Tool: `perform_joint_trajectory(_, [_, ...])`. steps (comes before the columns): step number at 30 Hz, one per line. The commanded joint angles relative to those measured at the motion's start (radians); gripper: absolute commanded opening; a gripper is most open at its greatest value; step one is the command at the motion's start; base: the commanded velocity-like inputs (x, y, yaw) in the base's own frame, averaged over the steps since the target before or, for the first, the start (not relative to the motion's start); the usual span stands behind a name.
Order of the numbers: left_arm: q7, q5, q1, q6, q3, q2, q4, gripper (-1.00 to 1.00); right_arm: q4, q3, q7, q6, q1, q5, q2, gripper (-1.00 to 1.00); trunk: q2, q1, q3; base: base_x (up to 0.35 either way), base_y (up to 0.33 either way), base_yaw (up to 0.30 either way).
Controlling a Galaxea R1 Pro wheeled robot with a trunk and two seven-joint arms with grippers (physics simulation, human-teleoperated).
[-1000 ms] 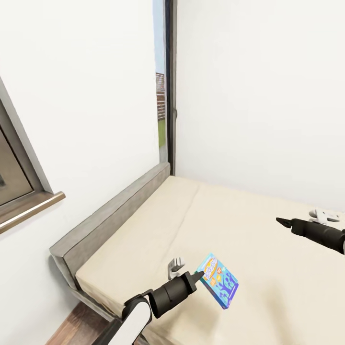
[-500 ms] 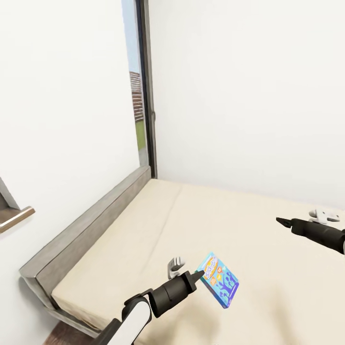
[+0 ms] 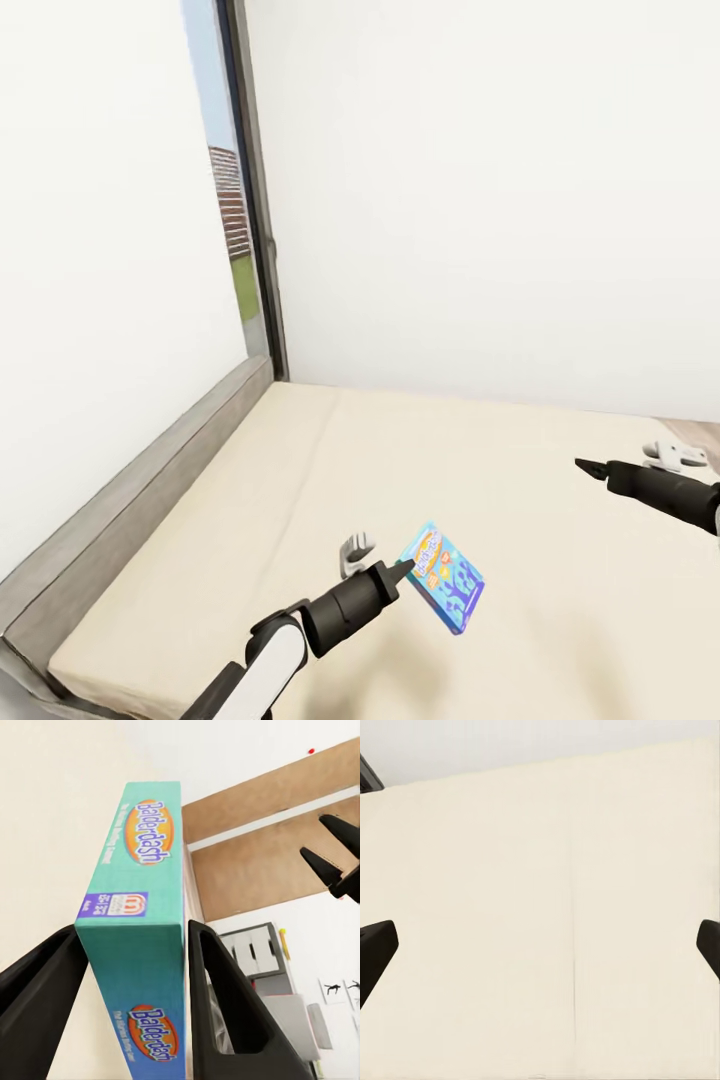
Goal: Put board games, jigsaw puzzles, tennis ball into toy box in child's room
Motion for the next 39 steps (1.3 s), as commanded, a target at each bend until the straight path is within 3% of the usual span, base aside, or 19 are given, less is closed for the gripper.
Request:
perform_joint_trajectory(1, [-0.001,0.007,0.0,0.005,0.005,0.001,0.001,-1.0,-0.001,0.004,0.001,0.006,0.0,-0.003,0.0,1.0,0.007,-0.004,0.002,0.0,0.0,-0.283])
perform_joint_trajectory(8, [-0.001,0.006,0.0,0.005,0.013,0.003,0.002,-1.0,0.0,0.027,0.001,0.006,0.002,-0.003,0.002,1.0,0.056,-0.031,0.024,0.0,0.0,-0.283])
perform_joint_trajectory(11, [0.0,0.006,-0.004,0.005,0.022,0.004,0.004,-1.0,0.009,0.053,-0.001,0.006,0.001,0.0,0.017,1.0,0.077,-0.042,0.034,0.0,0.0,-0.278])
perform_joint_trajectory(18, [0.014,0.002,-0.06,0.025,0.145,0.006,0.018,-1.0,0.029,0.117,-0.007,0.006,-0.002,0.008,0.058,1.0,0.126,-0.069,0.056,0.0,0.0,-0.265])
perform_joint_trajectory(20, [0.02,0.002,-0.076,0.029,0.157,0.006,0.027,-1.0,0.033,0.121,-0.007,0.006,-0.002,0.008,0.061,1.0,0.14,-0.077,0.062,0.0,0.0,-0.26])
perform_joint_trajectory(23, [0.049,0.001,-0.145,0.039,0.184,0.001,0.088,-1.0,0.045,0.128,-0.008,0.006,-0.002,0.009,0.066,1.0,0.161,-0.088,0.071,0.0,0.0,-0.261])
perform_joint_trajectory(25, [0.055,0.001,-0.163,0.041,0.188,0.0,0.105,-1.0,0.046,0.127,-0.007,0.006,-0.002,0.008,0.067,1.0,0.175,-0.096,0.077,0.0,0.0,-0.265])
perform_joint_trajectory(26, [0.066,0.002,-0.206,0.043,0.194,-0.001,0.139,-1.0,0.047,0.126,-0.007,0.006,-0.003,0.006,0.066,1.0,0.182,-0.1,0.081,0.0,0.0,-0.268])
perform_joint_trajectory(30, [0.077,0.003,-0.269,0.045,0.204,-0.003,0.184,-1.0,0.047,0.111,-0.007,0.006,-0.008,0.004,0.059,1.0,0.21,-0.115,0.093,0.0,0.0,-0.27])
perform_joint_trajectory(36, [0.083,0.004,-0.308,0.046,0.211,-0.002,0.211,-1.0,0.04,0.047,-0.006,0.006,-0.011,0.002,0.054,1.0,0.252,-0.138,0.112,0.0,0.0,-0.275])
perform_joint_trajectory(39, [0.084,0.003,-0.313,0.046,0.212,-0.002,0.218,-1.0,0.038,0.034,-0.005,0.006,-0.012,0.001,0.053,1.0,0.273,-0.15,0.121,0.0,0.0,-0.278])
